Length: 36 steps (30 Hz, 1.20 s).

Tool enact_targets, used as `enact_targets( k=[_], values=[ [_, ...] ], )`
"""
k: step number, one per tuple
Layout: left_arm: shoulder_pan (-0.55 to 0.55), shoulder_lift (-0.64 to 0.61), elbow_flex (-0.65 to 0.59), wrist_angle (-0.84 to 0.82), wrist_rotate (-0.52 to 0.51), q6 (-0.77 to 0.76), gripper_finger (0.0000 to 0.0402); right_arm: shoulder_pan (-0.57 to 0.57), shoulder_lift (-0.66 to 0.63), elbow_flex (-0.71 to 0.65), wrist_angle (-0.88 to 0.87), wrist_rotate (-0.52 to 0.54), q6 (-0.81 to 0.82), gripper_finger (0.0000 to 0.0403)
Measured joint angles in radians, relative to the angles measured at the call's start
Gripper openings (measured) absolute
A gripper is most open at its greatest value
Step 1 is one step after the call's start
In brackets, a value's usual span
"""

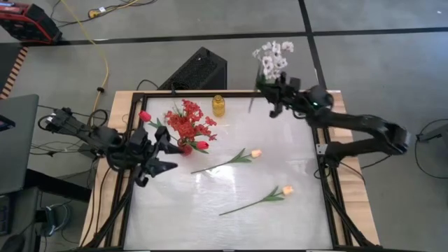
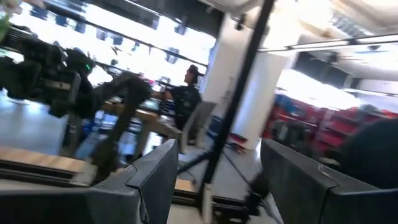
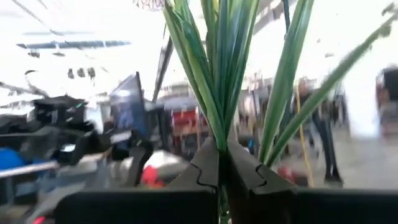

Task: Sort flowers into vase by color
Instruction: Put the right white flowers into the yellow flower vase

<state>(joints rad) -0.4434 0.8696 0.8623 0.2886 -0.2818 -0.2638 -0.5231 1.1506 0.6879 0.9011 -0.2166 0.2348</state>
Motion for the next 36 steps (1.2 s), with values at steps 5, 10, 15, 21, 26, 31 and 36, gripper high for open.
enact_targets(
  k=[5,10,15,21,26,31,36],
  values=[
    [0.003,0.0,0.0,0.033,-0.08,0.024,0.0218,-0.047,0.272,0.082,0.28,-0.123,0.002,0.0032],
    [0.009,0.0,0.0,0.105,-0.114,0.04,0.0218,-0.055,0.511,0.223,0.417,-0.17,0.002,0.0032],
    [0.009,-0.013,0.0,0.133,-0.153,-0.041,0.0218,-0.079,0.669,0.349,0.477,-0.18,0.003,0.0032],
    [0.009,-0.013,0.0,0.129,-0.18,-0.061,0.0218,-0.1,0.765,0.416,0.478,-0.181,0.003,0.0032],
    [0.008,-0.013,0.0,0.129,-0.186,-0.061,0.0218,-0.109,0.806,0.42,0.471,-0.181,0.0,0.0032],
    [0.008,-0.013,0.0,0.125,-0.201,-0.061,0.0218,-0.116,0.838,0.42,0.466,-0.179,-0.021,0.0032],
    [0.009,-0.013,0.0,0.109,-0.226,-0.044,0.0218,-0.115,0.864,0.42,0.465,-0.179,-0.026,0.0033]
  ],
)
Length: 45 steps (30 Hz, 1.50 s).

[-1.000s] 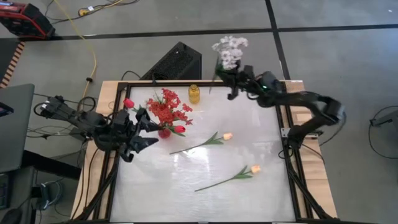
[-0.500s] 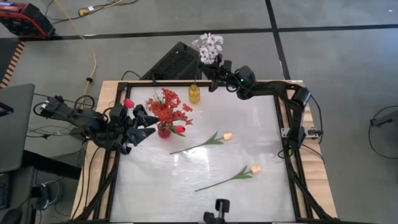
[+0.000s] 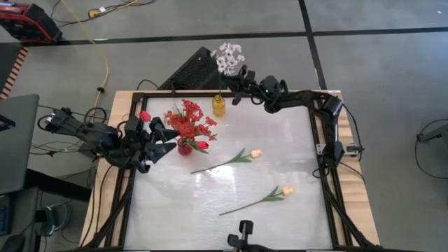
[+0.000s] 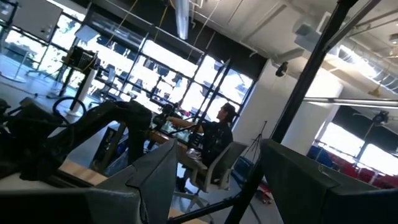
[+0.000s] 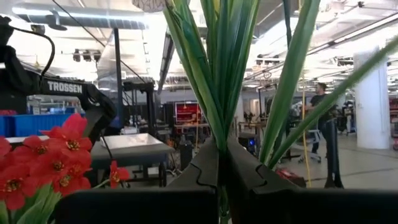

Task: Sort flowers into vase by color
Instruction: Put the right white flowers into the yellow flower vase, then put the white flowers into the yellow flower vase

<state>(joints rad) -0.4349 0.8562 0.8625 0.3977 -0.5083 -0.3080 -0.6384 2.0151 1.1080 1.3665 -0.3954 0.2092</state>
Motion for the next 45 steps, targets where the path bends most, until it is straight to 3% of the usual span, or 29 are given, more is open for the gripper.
enact_targets(
  k=[6,13,19,23,29,37,40,45],
  values=[
    [0.0,0.0,0.0,0.0,-0.012,0.0,0.0218,0.011,0.002,0.0,-0.027,-0.003,0.006,0.0041],
    [0.0,0.0,0.0,0.0,-0.004,0.001,0.0218,0.001,0.001,0.0,-0.058,-0.033,0.136,0.0082],
    [0.0,0.0,0.0,0.0,0.026,0.001,0.0218,-0.028,-0.037,0.0,-0.227,-0.154,0.166,0.0135],
    [0.0,0.0,0.0,-0.005,0.032,0.012,0.0218,-0.045,-0.106,0.0,-0.431,-0.21,0.112,0.0176],
    [0.0,-0.028,0.0,-0.061,0.039,-0.017,0.0218,-0.059,-0.272,0.0,-0.894,-0.258,-0.1,0.0225],
    [0.01,-0.098,0.0,-0.214,0.002,0.02,0.0218,-0.044,-0.455,0.0,-1.441,-0.238,-0.32,0.024],
    [0.061,-0.111,0.0,-0.242,0.024,0.101,0.0218,-0.022,-0.496,0.0,-1.567,-0.207,-0.322,0.024],
    [0.254,-0.148,0.0,-0.262,0.194,0.12,0.0218,0.04,-0.552,0.0,-1.662,-0.168,-0.226,0.024]
  ],
)
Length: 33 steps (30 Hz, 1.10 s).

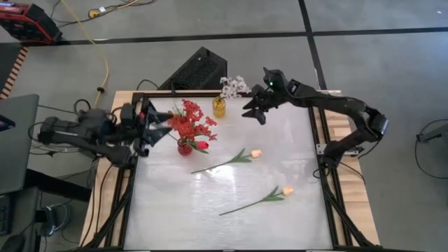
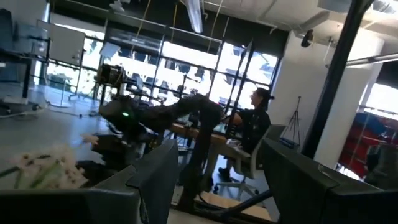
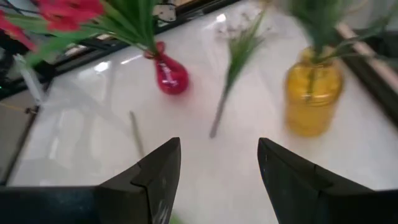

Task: Sort flowers into vase by color
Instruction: Put the white flowers into the yellow flower vase

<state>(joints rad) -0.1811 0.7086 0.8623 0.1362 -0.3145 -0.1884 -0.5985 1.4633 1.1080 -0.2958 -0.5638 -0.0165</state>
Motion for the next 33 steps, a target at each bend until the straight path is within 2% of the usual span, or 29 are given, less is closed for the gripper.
enact_targets(
  k=[4,10,14,18,20,22,25,27,33],
  values=[
    [0.182,0.003,0.0,-0.011,0.206,0.005,0.0218,0.091,-0.031,0.0,-0.006,0.072,0.085,0.024],
    [0.441,-0.009,0.0,0.001,0.483,-0.017,0.0218,0.261,-0.007,0.0,-0.008,0.284,0.154,0.0234],
    [0.587,-0.023,0.001,0.02,0.664,-0.1,0.0218,0.344,0.08,0.0,0.026,0.397,0.25,0.023],
    [0.683,-0.022,0.001,0.071,0.802,-0.178,0.0218,0.388,0.225,0.0,0.203,0.414,0.297,0.023],
    [0.714,-0.022,0.001,0.093,0.835,-0.207,0.0218,0.397,0.305,0.0,0.311,0.446,0.327,0.023],
    [0.734,-0.022,0.001,0.104,0.845,-0.24,0.0218,0.398,0.379,0.003,0.39,0.523,0.362,0.0229],
    [0.75,-0.022,0.001,0.101,0.861,-0.28,0.0218,0.395,0.474,0.036,0.405,0.65,0.371,0.0225],
    [0.751,-0.022,0.001,0.101,0.87,-0.302,0.0218,0.394,0.532,0.07,0.411,0.697,0.322,0.0223],
    [0.752,-0.022,0.001,0.099,0.87,-0.335,0.0218,0.402,0.691,0.188,0.411,0.678,0.2,0.0221]
  ],
)
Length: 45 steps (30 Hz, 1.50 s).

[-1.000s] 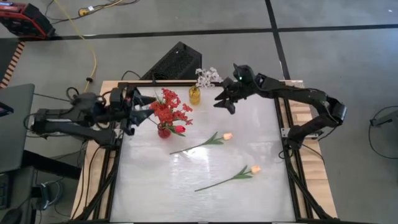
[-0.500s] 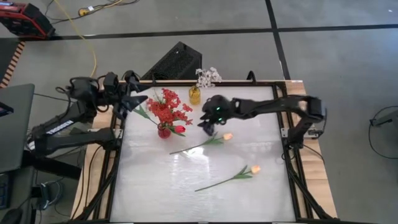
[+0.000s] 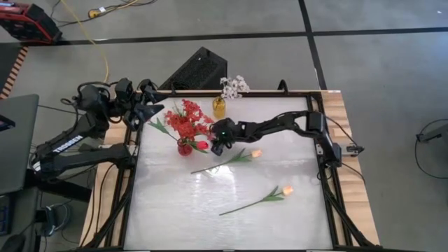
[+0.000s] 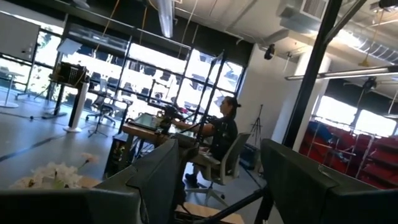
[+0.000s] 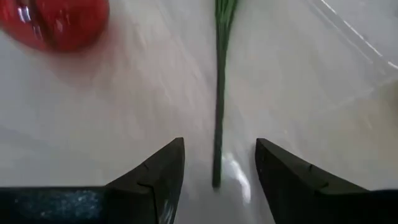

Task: Sort flowers into vase by color
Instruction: Put the white flowers into the yellow flower vase

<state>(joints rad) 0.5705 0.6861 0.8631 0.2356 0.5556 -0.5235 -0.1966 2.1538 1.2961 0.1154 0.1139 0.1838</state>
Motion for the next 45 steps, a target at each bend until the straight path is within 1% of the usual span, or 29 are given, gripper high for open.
enact_targets(
  k=[2,4,6,8,11,13,14,17,20,22,25,29,33,38,40,42,44,45],
  values=[
    [0.0,0.0,0.0,0.0,-0.001,-0.001,0.0218,0.005,0.033,0.035,0.014,-0.008,0.001,0.022],
    [0.0,0.0,0.0,-0.001,-0.013,-0.002,0.0218,0.007,0.067,0.065,-0.008,0.034,0.007,0.0216],
    [0.001,0.0,0.0,-0.001,-0.025,-0.012,0.0218,0.009,0.094,0.083,-0.051,0.05,0.028,0.0199],
    [0.001,0.001,0.0,-0.003,-0.034,-0.019,0.0218,0.008,0.119,0.09,-0.076,0.045,0.048,0.0167],
    [0.001,0.001,0.0,-0.009,-0.038,-0.029,0.0218,0.005,0.133,0.095,-0.116,0.014,0.094,0.0092],
    [0.001,0.0,0.0,0.007,-0.038,-0.049,0.0218,0.002,0.124,0.095,-0.142,-0.027,0.139,0.0036],
    [0.001,0.0,0.0,0.021,-0.038,-0.057,0.0218,0.001,0.115,0.095,-0.152,-0.055,0.147,0.0023],
    [0.001,-0.005,0.0,0.053,-0.039,-0.061,0.0218,0.001,0.061,0.085,-0.2,-0.101,0.173,0.002],
    [0.001,-0.009,0.0,0.106,-0.037,-0.055,0.0218,-0.003,-0.022,0.074,-0.256,-0.134,0.166,0.0019],
    [0.001,-0.009,0.0,0.153,-0.019,-0.056,0.0218,-0.008,-0.09,0.066,-0.313,-0.154,0.152,0.0018],
    [0.001,-0.008,0.0,0.209,-0.01,-0.057,0.0218,-0.018,-0.205,0.076,-0.337,-0.154,0.14,0.0018],
    [0.001,-0.009,0.0,0.237,-0.002,-0.051,0.0218,-0.037,-0.337,0.076,-0.433,-0.116,0.124,0.0018],
    [0.001,-0.009,0.0,0.236,0.019,-0.05,0.0218,-0.052,-0.474,0.076,-0.525,-0.035,0.122,0.0018],
    [0.001,-0.008,0.0,0.235,0.047,-0.05,0.0218,-0.07,-0.63,0.078,-0.632,-0.018,0.121,0.0018],
    [0.001,-0.009,0.0,0.235,0.05,-0.05,0.0218,-0.059,-0.663,0.063,-0.647,-0.036,0.121,0.0019],
    [0.001,-0.009,0.0,0.235,0.053,-0.05,0.0218,-0.033,-0.669,0.022,-0.649,-0.047,0.104,0.0029],
    [0.001,-0.008,0.0,0.234,0.066,-0.05,0.0218,-0.007,-0.658,-0.048,-0.627,-0.055,0.085,0.0045],
    [0.001,-0.008,0.0,0.233,0.069,-0.05,0.0218,0.006,-0.652,-0.102,-0.584,-0.056,0.08,0.0052]
  ],
)
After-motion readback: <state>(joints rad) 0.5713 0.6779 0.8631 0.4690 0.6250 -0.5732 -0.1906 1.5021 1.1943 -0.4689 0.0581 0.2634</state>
